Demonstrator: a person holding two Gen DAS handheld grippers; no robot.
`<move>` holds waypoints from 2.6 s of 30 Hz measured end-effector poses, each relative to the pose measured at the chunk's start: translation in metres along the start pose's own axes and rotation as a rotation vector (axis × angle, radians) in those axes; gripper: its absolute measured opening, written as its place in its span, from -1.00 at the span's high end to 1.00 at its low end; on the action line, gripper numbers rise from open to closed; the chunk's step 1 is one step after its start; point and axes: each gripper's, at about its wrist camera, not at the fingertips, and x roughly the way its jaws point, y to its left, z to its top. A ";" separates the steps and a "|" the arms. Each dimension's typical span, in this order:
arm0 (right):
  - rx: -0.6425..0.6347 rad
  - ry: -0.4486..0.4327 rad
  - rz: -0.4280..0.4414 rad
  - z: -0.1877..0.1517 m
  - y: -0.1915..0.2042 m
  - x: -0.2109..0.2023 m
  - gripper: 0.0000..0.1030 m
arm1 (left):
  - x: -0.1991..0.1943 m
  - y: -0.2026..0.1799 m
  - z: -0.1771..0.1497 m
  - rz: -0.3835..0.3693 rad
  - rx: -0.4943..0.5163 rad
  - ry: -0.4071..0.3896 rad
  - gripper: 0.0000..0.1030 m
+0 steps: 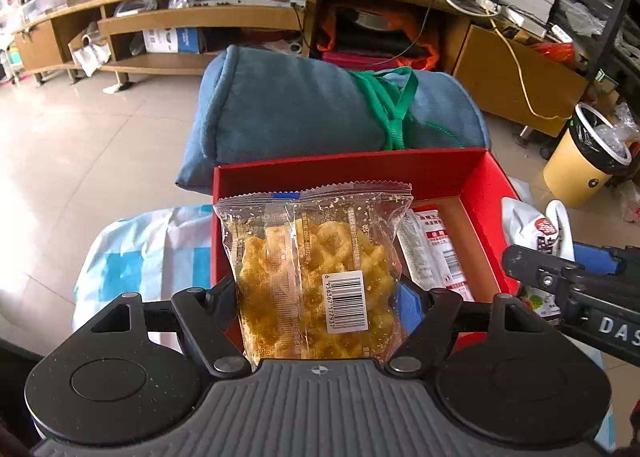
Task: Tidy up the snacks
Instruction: 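Carry the waffle bag and white packet over the red box, then lower both items into the red box and open both grippers, then withdraw both tools from the box toward the remaining snacks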
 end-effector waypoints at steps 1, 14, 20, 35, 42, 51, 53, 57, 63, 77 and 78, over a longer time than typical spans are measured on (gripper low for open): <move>-0.002 0.005 -0.003 0.001 0.000 0.006 0.12 | 0.004 0.000 0.001 0.002 0.000 0.006 -0.56; -0.015 0.080 -0.022 0.001 -0.004 0.053 0.11 | 0.034 -0.004 -0.001 0.035 0.009 0.070 -0.56; -0.028 0.098 -0.037 -0.002 -0.003 0.060 0.07 | 0.038 -0.004 -0.001 0.049 0.013 0.078 -0.57; -0.029 0.068 -0.046 0.001 -0.004 0.055 0.03 | 0.035 -0.007 -0.001 0.049 0.018 0.069 -0.64; -0.033 0.067 -0.048 0.000 -0.003 0.053 0.03 | 0.032 -0.007 0.000 0.050 0.018 0.064 -0.65; -0.026 0.056 -0.056 0.001 -0.004 0.049 0.02 | 0.029 -0.008 0.000 0.045 0.013 0.061 -0.67; -0.025 0.053 -0.056 0.000 -0.005 0.047 0.01 | 0.027 -0.008 0.000 0.042 0.013 0.058 -0.68; -0.026 0.049 -0.058 -0.001 -0.005 0.042 -0.06 | 0.022 -0.007 -0.001 0.037 0.010 0.052 -0.69; -0.019 0.034 -0.063 -0.004 -0.004 0.029 -0.07 | 0.012 -0.005 -0.009 0.033 0.011 0.051 -0.69; 0.010 0.088 -0.096 -0.054 -0.009 -0.022 -0.08 | -0.014 -0.005 -0.057 0.003 0.028 0.091 -0.73; 0.021 0.093 -0.099 -0.060 -0.011 -0.027 -0.08 | -0.016 -0.004 -0.060 -0.004 0.018 0.097 -0.73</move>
